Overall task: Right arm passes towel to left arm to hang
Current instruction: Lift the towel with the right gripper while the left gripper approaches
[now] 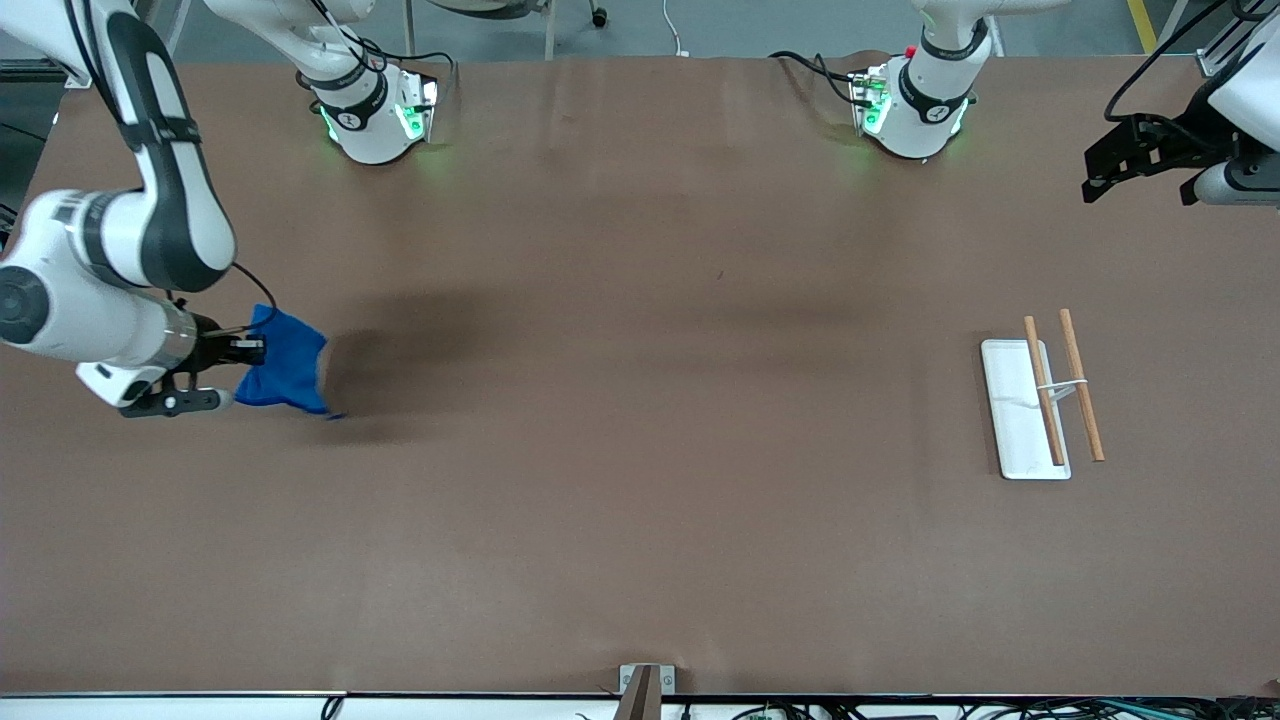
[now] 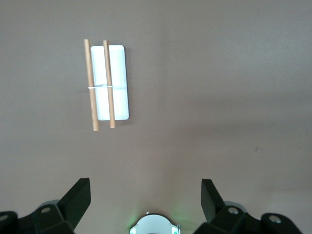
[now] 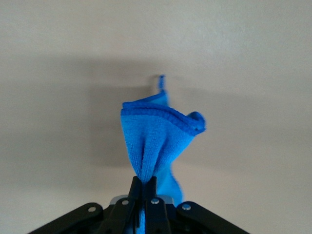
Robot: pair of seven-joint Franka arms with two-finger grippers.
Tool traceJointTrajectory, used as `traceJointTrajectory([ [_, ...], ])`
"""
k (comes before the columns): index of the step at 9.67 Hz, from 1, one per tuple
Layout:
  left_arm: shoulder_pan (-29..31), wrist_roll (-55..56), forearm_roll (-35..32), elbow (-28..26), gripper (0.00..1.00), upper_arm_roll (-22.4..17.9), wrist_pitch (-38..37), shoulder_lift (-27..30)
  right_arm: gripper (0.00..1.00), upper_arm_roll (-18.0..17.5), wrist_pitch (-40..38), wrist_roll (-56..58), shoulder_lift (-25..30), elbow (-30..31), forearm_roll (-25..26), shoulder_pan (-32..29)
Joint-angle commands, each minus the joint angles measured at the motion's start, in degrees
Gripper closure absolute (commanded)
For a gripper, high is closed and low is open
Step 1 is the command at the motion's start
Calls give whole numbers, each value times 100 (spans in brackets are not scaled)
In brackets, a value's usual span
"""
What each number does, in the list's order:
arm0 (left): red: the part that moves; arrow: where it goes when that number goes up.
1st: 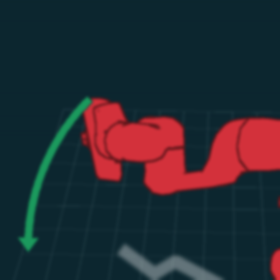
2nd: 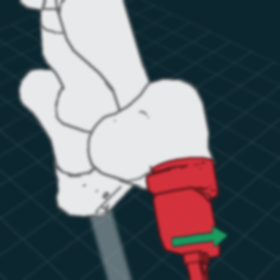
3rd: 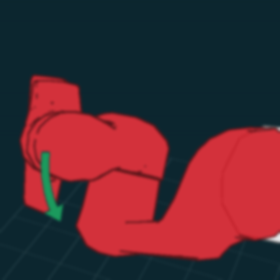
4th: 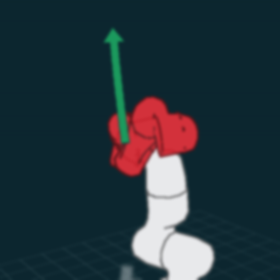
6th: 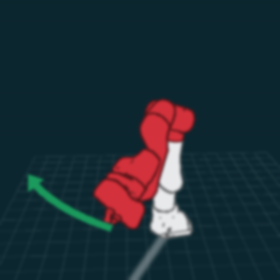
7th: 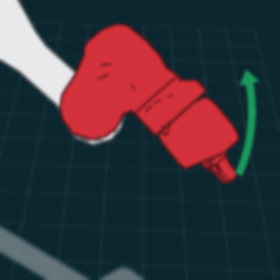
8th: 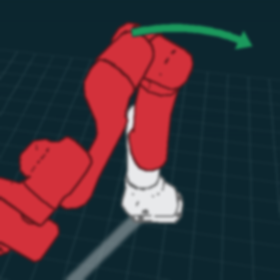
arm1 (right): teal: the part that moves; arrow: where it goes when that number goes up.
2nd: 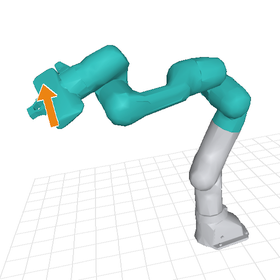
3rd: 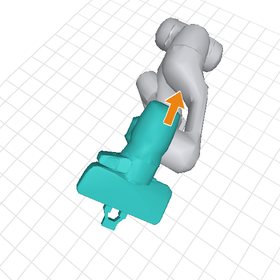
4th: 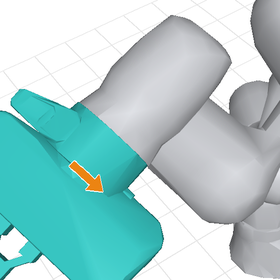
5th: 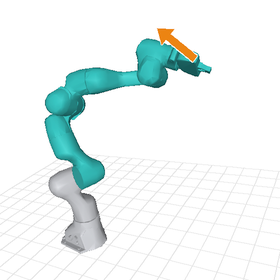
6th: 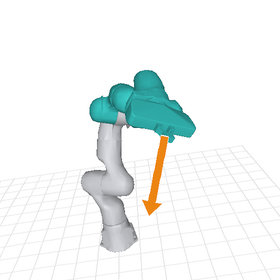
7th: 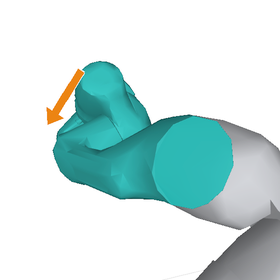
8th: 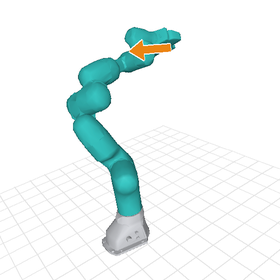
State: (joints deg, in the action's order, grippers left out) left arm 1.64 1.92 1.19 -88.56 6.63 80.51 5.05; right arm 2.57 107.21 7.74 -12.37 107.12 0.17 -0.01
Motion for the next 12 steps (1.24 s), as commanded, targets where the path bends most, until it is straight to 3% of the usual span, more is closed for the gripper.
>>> traceJointTrajectory([
  [1,116,-112,371,-65,0,5,-79,-101,100,-107,-507,-604,-108,-533,-357,465],
  [4,730,-593,2028,-144,0,5,-1,-757,100,-625,-176,-808,-151,-630,-2140,564],
  [6,1003,-1181,3336,-223,0,5,445,-1451,100,-1098,804,-1122,-160,-622,-3525,948],
  [8,1153,-2119,4698,-346,0,5,571,-2215,100,-1503,1816,-1668,-178,-640,-4381,1344],
  [11,1321,-3677,6730,-1380,0,40,406,-2667,100,-2241,2654,-1679,-248,-631,-5796,1443],
  [12,1312,-3785,7058,-1532,0,66,230,-2728,100,-2348,2673,-1679,-248,-640,-6236,1443],
])
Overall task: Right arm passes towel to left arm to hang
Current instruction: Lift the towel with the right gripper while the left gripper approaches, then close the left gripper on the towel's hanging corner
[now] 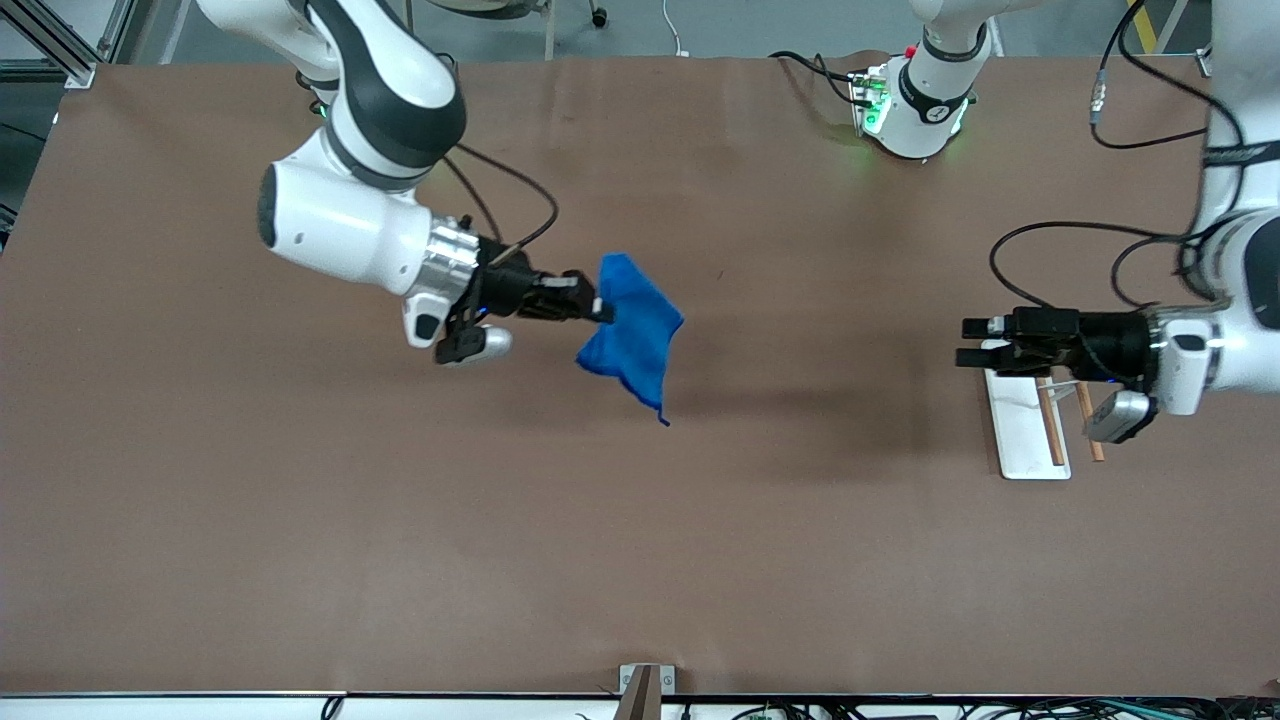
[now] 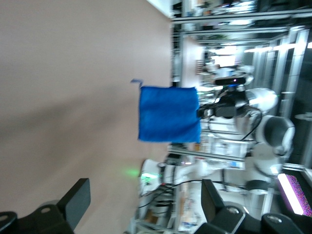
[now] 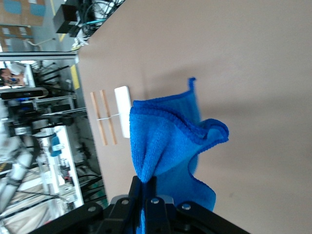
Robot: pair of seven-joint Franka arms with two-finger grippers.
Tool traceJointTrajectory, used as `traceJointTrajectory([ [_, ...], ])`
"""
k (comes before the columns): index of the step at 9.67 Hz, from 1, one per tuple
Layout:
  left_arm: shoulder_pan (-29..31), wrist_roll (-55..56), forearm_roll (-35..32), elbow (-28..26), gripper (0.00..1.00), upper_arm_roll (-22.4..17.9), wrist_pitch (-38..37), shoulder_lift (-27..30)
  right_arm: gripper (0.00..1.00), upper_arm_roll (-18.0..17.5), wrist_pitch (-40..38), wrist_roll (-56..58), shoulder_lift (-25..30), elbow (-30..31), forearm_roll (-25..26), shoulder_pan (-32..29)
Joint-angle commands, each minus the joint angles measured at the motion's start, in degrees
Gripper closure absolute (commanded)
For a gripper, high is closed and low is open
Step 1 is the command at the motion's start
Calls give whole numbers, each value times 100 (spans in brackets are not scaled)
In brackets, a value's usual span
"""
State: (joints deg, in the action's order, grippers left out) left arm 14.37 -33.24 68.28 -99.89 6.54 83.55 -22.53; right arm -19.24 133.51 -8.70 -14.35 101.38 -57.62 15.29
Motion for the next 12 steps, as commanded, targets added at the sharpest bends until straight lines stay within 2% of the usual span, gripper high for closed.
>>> traceJointTrajectory([
  [1,13,-280,509,-426,0,93,-398,-110,100,-359,52,-18,-51,-109,-956,-88],
  [2,-22,-306,798,-435,0,101,-810,-389,100,-465,96,-18,-51,-179,-1414,-70],
  [3,4,-463,1218,-435,0,284,-1179,-801,100,-606,375,8,-51,-189,-1784,-1],
  [4,-22,-926,1344,-435,0,443,-1244,-1023,100,-711,700,26,-68,-198,-2066,104],
  [6,-188,-992,1599,-444,0,663,-1245,-1314,100,-748,1071,52,-112,-320,-2568,385],
  [8,-355,-1289,2292,-812,0,795,-1245,-1481,100,-748,1396,43,-226,-417,-2666,605],
  [12,-734,-1440,2726,-1138,4,822,-1227,-1640,100,-748,1424,43,-314,-479,-2666,633],
])
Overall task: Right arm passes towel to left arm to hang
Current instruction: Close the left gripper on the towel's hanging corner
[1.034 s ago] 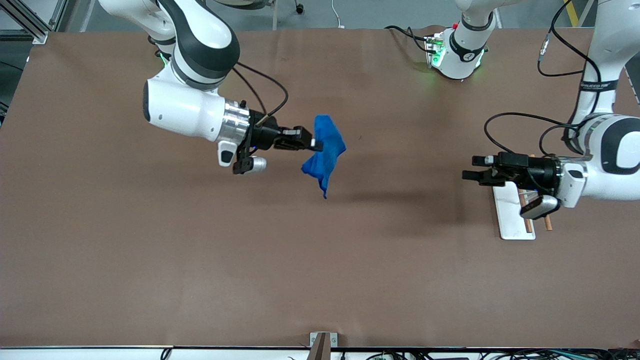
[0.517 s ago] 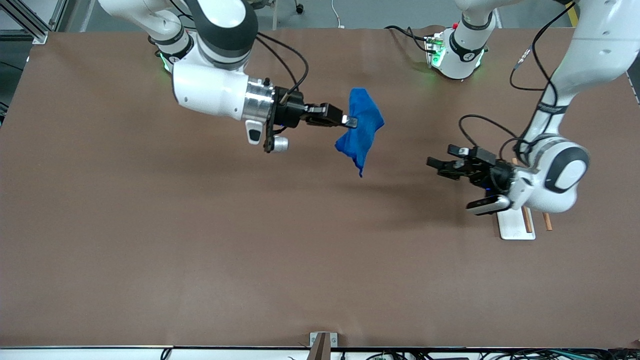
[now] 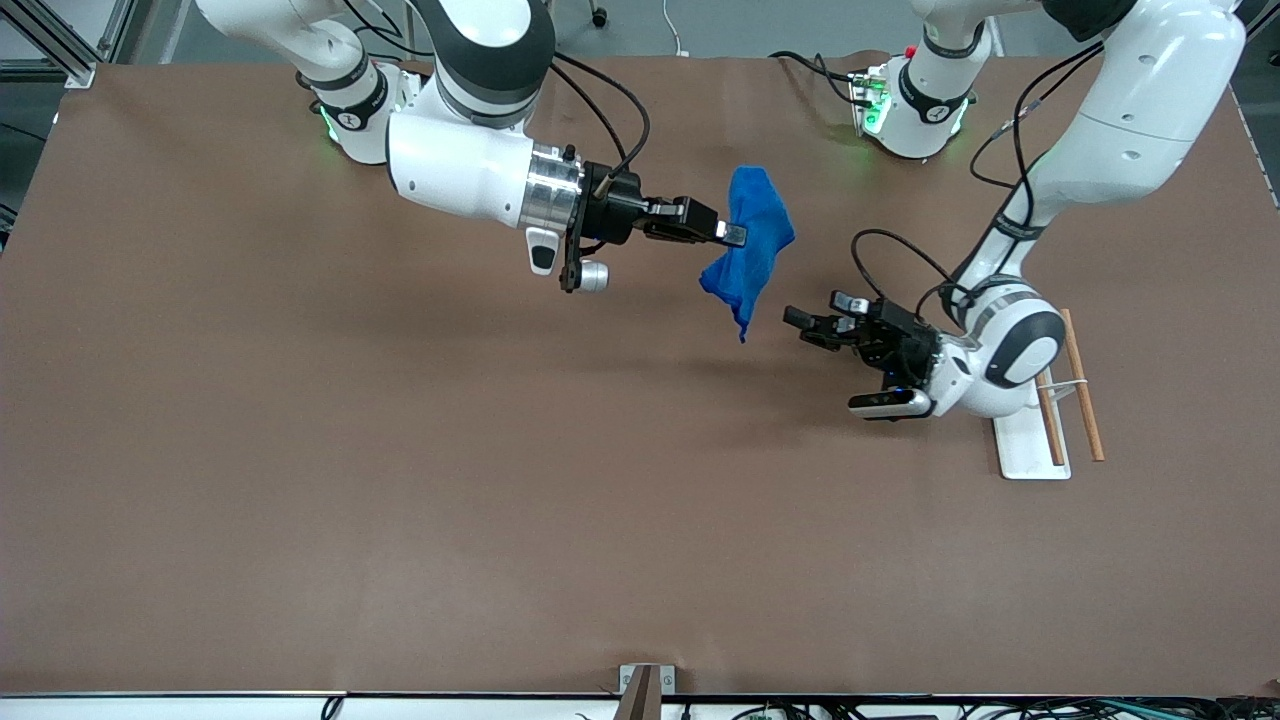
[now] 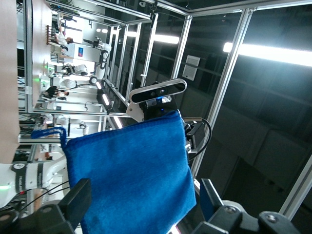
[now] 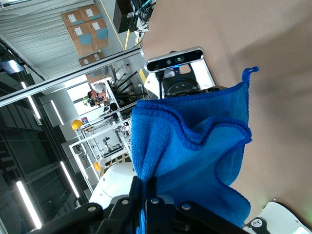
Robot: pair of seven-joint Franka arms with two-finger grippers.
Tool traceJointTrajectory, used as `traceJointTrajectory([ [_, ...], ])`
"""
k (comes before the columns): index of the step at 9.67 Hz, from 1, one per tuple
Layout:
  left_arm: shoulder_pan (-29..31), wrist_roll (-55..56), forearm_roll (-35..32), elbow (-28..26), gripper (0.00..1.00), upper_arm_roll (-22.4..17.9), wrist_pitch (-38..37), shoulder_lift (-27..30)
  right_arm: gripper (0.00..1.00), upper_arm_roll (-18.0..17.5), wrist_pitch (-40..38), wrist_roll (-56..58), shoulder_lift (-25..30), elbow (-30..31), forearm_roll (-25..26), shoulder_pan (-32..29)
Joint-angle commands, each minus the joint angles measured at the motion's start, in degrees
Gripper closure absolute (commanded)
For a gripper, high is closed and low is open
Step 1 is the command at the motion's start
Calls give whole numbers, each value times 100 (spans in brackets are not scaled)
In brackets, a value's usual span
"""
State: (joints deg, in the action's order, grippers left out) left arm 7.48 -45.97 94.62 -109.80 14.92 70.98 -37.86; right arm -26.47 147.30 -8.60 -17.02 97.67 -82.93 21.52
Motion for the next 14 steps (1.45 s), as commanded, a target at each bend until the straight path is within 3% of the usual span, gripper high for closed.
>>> traceJointTrajectory([
  [1,-97,-288,92,-164,5,-16,30,-116,100,-25,45,34,-38,-108,-136,10],
  [3,-203,-562,74,-243,7,-16,30,-160,100,-34,45,25,-47,-134,-162,27],
  [5,-360,-675,57,-252,10,-24,30,-187,100,-25,54,43,-47,-441,-503,149],
  [7,-431,-843,48,-287,18,-16,13,-231,100,-25,54,43,-91,-460,-496,159],
  [11,-317,-686,56,-278,22,195,-223,-143,100,-25,150,43,-144,-460,-435,185],
  [14,-116,-615,-127,-287,32,178,-540,-117,100,-25,150,52,-144,-460,-434,185],
])
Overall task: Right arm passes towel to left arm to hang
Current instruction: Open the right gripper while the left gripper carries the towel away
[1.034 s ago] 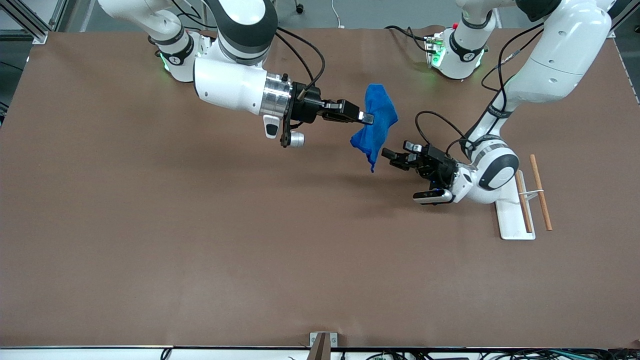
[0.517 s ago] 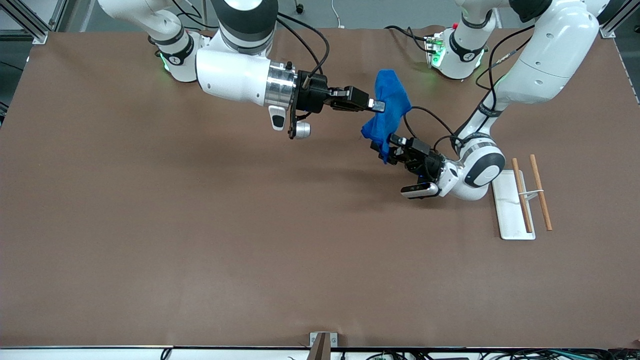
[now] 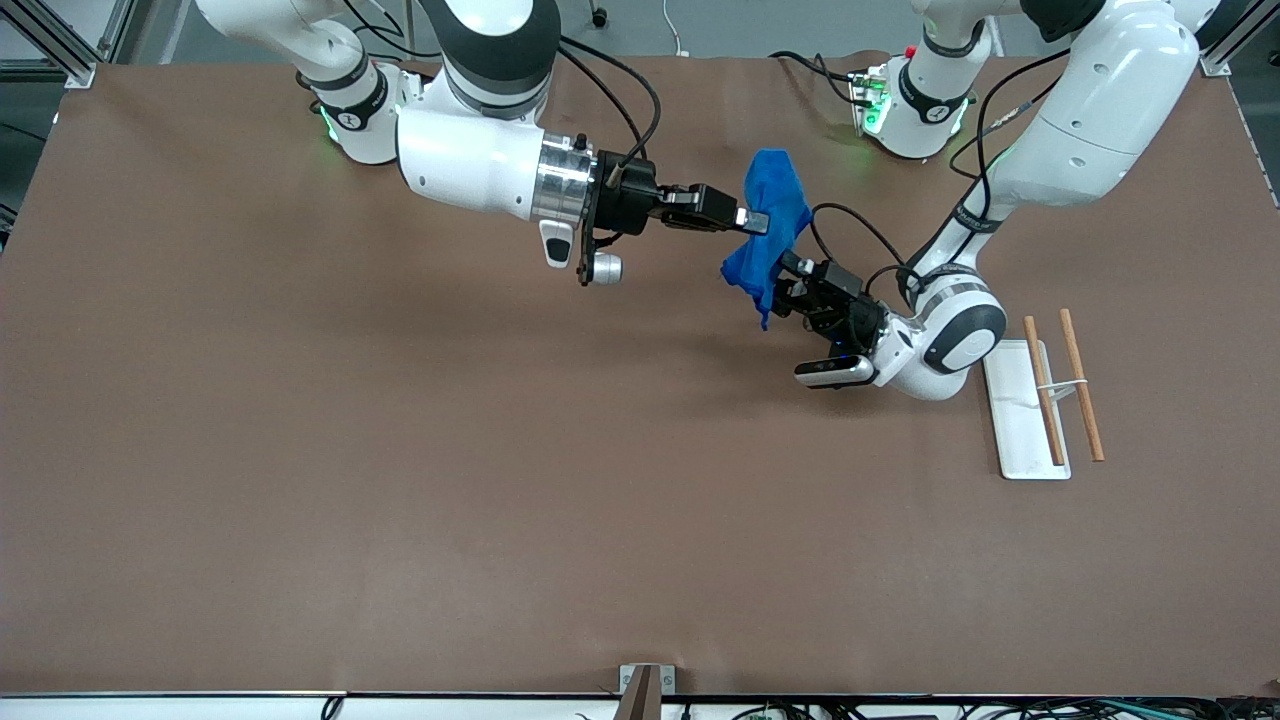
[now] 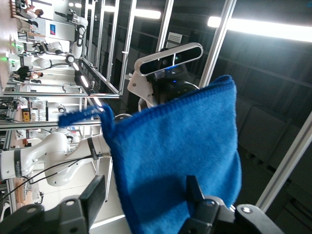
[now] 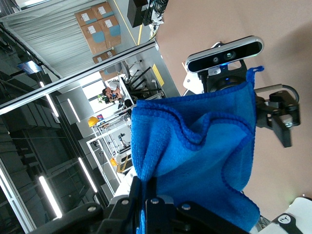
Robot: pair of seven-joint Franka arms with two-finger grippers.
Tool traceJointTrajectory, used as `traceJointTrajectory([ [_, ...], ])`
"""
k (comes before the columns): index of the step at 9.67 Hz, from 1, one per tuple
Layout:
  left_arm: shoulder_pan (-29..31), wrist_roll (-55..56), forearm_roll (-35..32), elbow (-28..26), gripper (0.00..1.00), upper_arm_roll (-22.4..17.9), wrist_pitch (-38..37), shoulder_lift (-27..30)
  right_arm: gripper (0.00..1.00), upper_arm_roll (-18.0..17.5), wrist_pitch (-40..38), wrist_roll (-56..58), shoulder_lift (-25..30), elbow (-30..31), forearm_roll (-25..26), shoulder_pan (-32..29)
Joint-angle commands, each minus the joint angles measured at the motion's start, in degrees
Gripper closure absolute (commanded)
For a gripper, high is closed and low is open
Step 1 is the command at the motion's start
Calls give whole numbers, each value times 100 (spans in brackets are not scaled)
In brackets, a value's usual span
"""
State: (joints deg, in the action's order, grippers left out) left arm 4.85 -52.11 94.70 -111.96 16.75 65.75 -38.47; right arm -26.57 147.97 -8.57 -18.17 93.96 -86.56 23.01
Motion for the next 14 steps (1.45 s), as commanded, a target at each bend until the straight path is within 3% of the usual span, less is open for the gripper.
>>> traceJointTrajectory([
  [1,270,52,-266,-71,41,4,-27,-47,100,-15,83,48,-29,-88,-72,37],
  [4,359,52,-408,-63,71,12,-45,-38,100,-15,83,48,-64,-88,-63,37],
  [6,359,43,-408,-63,71,39,-97,-38,100,-15,83,40,-64,-88,-63,28],
  [7,403,26,-417,-63,78,30,-115,-38,100,-15,74,39,-64,-88,-63,20],
  [8,438,35,-417,-54,94,30,-115,-38,100,-15,74,39,-64,-88,-63,20],
  [9,447,61,-408,-2,100,30,-106,-38,100,-15,74,39,-64,-88,-63,20],
  [11,613,472,-399,218,100,-5,-28,67,98,-15,74,39,-64,-88,-63,20],
  [13,973,1427,-408,323,100,-23,209,496,0,3,74,48,-47,95,-2,-41],
  [14,1105,1954,-443,411,100,-31,393,690,0,3,56,48,14,201,68,-112],
])
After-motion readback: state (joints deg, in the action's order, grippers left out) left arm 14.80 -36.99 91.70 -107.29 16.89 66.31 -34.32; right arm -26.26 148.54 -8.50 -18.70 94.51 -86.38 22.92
